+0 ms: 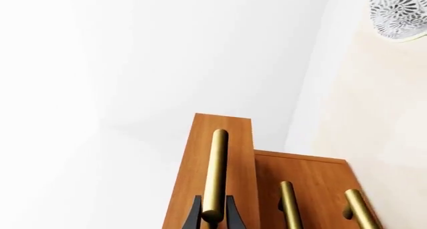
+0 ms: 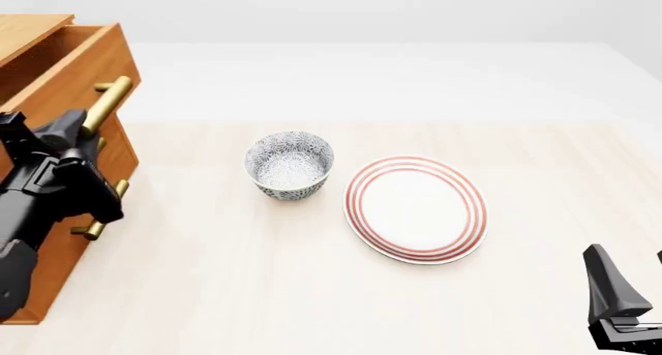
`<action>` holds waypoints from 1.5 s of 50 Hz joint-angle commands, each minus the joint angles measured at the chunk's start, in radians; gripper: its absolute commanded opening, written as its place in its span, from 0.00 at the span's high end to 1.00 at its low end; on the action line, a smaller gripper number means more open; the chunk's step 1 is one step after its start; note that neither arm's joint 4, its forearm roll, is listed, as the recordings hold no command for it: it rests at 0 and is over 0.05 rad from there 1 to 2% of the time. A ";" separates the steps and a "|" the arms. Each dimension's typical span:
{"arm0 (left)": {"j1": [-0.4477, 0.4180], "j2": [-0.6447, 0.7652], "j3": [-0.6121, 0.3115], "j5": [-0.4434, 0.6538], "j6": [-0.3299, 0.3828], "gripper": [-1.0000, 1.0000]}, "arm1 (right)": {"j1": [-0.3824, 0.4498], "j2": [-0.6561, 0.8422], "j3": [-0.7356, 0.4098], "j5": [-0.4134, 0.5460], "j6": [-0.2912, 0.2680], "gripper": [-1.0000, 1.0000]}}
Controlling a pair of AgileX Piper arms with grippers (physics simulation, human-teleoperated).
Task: Open the top drawer of the cabinet.
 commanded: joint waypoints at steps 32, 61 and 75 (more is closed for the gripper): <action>-0.216 -0.008 -0.083 0.050 0.029 1.00 | 0.000 0.000 0.000 0.000 0.000 0.00; -0.306 -0.084 -0.060 0.089 0.034 0.00 | 0.000 0.000 0.000 0.000 0.000 0.00; -0.387 -0.087 -0.067 0.106 0.022 0.00 | 0.000 0.000 0.000 0.000 0.000 0.00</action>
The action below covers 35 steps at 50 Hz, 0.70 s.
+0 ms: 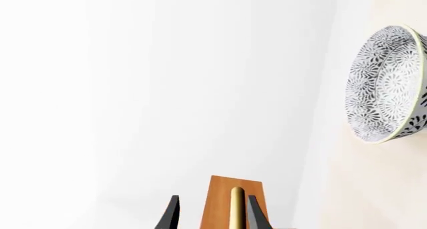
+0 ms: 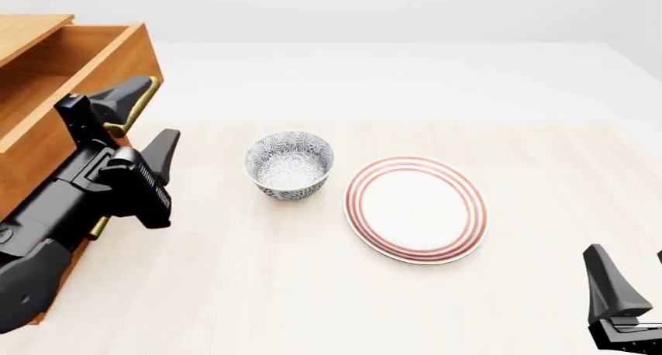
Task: Open the top drawer of the cabinet.
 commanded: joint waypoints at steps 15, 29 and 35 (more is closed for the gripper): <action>-0.067 -0.119 -0.092 0.180 -0.196 0.00 | 0.000 0.000 0.000 0.000 0.000 0.00; 0.044 -0.322 -0.138 0.501 -0.523 0.00 | 0.000 0.000 0.000 0.000 0.000 0.00; 0.112 -0.394 -0.208 0.693 -0.695 0.00 | 0.000 0.000 0.000 0.000 0.000 0.00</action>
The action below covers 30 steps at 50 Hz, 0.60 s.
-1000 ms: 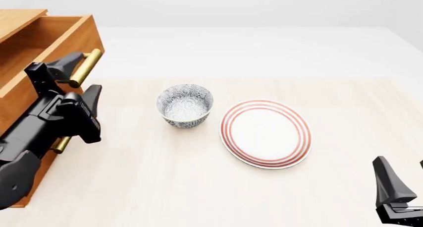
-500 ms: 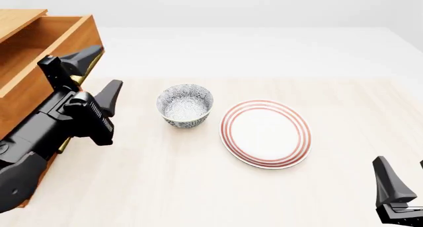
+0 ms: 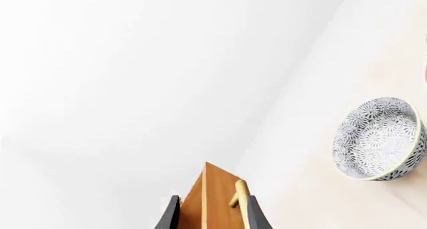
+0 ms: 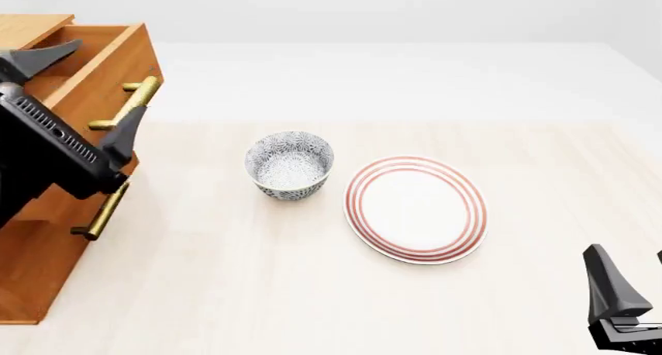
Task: Open the top drawer of the cabinet.
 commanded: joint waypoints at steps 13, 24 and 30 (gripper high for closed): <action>0.176 -0.123 -0.256 0.572 -0.515 0.00 | 0.000 0.000 0.000 0.000 0.000 0.00; 0.214 -0.075 -0.392 0.737 -0.685 0.00 | 0.000 0.000 0.000 0.000 0.000 0.00; 0.222 -0.029 -0.450 0.794 -0.777 0.00 | 0.000 0.000 0.000 0.000 0.000 0.00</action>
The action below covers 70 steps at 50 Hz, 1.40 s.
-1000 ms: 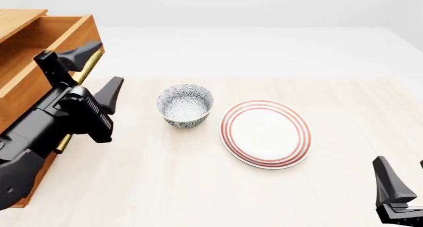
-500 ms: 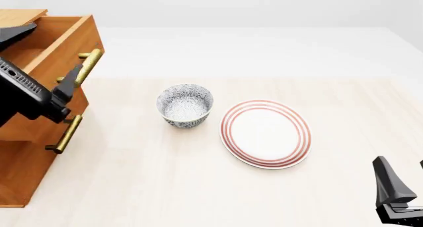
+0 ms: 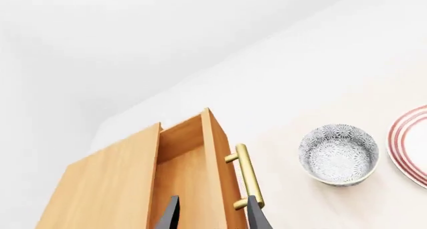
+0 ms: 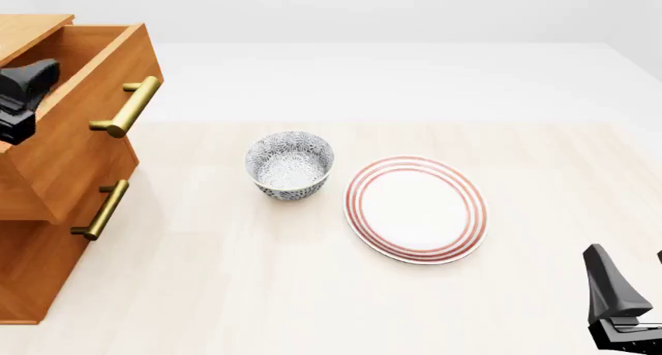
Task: Open the top drawer of the cabinet.
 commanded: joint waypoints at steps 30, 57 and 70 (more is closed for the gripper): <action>0.090 0.178 -0.252 0.331 -0.428 0.00 | 0.000 0.000 0.000 0.000 0.000 0.00; 0.074 0.343 -0.458 0.536 -0.473 0.00 | 0.000 0.000 0.000 0.000 0.000 0.00; 0.064 0.353 -0.508 0.615 -0.503 0.00 | 0.000 0.000 0.000 0.000 0.000 0.00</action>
